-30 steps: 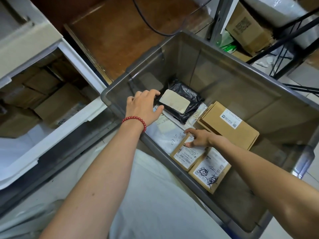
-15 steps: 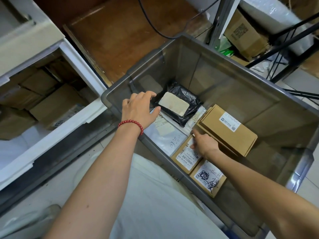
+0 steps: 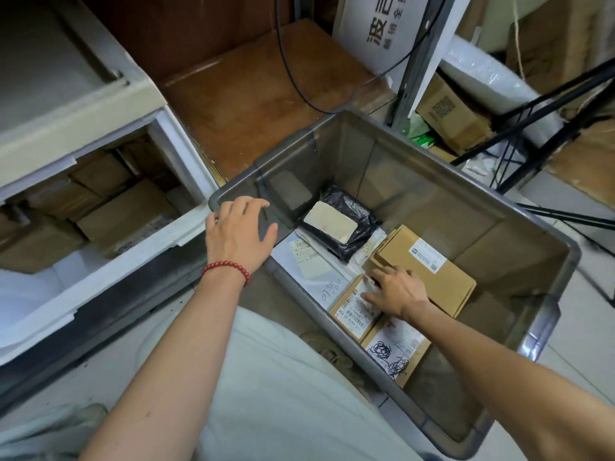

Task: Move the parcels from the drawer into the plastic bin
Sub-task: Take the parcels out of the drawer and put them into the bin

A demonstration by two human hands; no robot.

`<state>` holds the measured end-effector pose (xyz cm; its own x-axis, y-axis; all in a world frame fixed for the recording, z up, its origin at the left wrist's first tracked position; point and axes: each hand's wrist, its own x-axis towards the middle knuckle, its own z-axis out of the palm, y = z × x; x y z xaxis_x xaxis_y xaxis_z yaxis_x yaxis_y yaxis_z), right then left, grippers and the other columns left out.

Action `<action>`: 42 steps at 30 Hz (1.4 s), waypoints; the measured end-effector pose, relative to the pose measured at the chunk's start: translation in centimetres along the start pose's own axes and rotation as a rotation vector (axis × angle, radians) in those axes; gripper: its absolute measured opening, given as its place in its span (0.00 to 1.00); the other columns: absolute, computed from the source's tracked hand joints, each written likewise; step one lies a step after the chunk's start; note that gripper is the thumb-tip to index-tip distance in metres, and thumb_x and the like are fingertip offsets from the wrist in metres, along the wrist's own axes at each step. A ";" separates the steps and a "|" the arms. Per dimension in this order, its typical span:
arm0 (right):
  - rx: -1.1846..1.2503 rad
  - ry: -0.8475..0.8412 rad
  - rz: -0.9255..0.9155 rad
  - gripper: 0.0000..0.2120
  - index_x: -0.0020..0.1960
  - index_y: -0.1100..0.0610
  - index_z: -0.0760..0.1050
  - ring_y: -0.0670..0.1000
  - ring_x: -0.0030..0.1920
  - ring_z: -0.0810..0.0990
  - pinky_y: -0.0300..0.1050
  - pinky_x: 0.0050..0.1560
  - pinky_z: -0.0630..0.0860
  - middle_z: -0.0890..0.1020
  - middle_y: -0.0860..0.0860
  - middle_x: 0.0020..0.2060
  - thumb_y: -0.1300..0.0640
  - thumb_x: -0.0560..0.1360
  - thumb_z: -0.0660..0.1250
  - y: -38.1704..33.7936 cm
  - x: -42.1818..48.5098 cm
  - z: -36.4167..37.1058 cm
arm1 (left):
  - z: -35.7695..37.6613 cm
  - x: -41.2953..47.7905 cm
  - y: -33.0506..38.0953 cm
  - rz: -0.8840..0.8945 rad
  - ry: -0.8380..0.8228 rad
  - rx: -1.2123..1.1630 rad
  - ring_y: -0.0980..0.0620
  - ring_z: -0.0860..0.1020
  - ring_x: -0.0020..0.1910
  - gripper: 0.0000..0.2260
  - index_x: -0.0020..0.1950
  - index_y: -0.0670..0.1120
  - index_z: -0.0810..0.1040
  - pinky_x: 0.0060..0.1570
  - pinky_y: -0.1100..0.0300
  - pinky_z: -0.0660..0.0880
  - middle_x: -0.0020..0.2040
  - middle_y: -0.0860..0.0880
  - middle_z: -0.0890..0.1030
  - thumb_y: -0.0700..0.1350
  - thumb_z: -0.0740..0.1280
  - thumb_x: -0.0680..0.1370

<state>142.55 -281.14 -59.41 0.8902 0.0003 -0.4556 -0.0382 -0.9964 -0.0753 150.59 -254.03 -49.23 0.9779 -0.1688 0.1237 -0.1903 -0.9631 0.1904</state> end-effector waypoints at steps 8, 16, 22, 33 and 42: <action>0.045 0.190 -0.082 0.30 0.75 0.46 0.62 0.53 0.71 0.67 0.52 0.68 0.64 0.67 0.47 0.73 0.33 0.77 0.55 -4.8 -0.5 -7.1 | -2.9 -3.8 -2.2 -0.129 -0.024 0.107 0.49 0.69 0.64 0.14 0.63 0.56 0.72 0.59 0.50 0.64 0.63 0.55 0.74 0.56 0.60 0.78; 0.111 0.395 -0.348 0.28 0.74 0.47 0.63 0.55 0.71 0.67 0.55 0.66 0.66 0.67 0.48 0.73 0.35 0.78 0.55 -14.4 -2.0 -14.9 | -6.8 -7.0 -5.6 -0.347 0.014 0.063 0.49 0.67 0.67 0.20 0.69 0.57 0.68 0.62 0.48 0.64 0.68 0.55 0.72 0.57 0.60 0.78; 0.132 0.422 -0.532 0.27 0.73 0.48 0.67 0.54 0.71 0.67 0.55 0.67 0.65 0.67 0.49 0.72 0.36 0.78 0.56 -22.1 -3.9 -17.2 | -9.4 -13.1 -12.1 -0.546 -0.048 0.118 0.48 0.67 0.68 0.23 0.74 0.56 0.64 0.62 0.50 0.64 0.70 0.52 0.71 0.56 0.60 0.79; 0.063 0.297 -0.611 0.29 0.74 0.48 0.65 0.56 0.70 0.68 0.56 0.66 0.67 0.64 0.51 0.73 0.35 0.77 0.57 -30.6 -4.1 -15.8 | -11.7 -14.4 -17.5 -0.660 -0.049 0.153 0.45 0.68 0.67 0.25 0.75 0.53 0.61 0.60 0.50 0.65 0.69 0.48 0.72 0.57 0.58 0.79; 0.073 0.196 -0.487 0.32 0.74 0.49 0.62 0.58 0.69 0.69 0.56 0.61 0.72 0.66 0.53 0.71 0.33 0.76 0.59 -32.6 1.9 -14.9 | -8.0 -11.1 -20.5 -0.679 -0.122 0.135 0.45 0.68 0.67 0.26 0.76 0.53 0.59 0.61 0.49 0.65 0.69 0.47 0.72 0.58 0.58 0.79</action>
<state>152.22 -249.90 -44.63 0.8807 0.4386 -0.1790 0.3751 -0.8765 -0.3018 142.98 -230.77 -46.72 0.8807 0.4647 -0.0913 0.4709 -0.8799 0.0633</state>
